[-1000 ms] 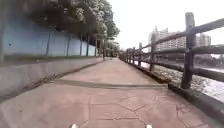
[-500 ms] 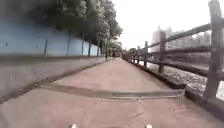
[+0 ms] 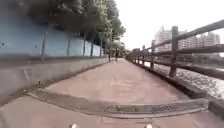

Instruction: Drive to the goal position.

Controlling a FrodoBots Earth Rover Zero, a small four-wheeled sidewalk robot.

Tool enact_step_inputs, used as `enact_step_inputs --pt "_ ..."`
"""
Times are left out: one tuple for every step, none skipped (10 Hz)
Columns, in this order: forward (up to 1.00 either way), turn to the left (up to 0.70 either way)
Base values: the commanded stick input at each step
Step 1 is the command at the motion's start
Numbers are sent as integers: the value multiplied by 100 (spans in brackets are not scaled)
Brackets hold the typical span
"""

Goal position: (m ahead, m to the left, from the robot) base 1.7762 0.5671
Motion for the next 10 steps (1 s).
enact_step_inputs --pt "100 -40" --pt "100 -6" --pt "100 0" --pt "100 0" --pt "100 0" --pt "100 0" --pt "100 0" --pt "100 0" --pt "100 0" --pt "100 0"
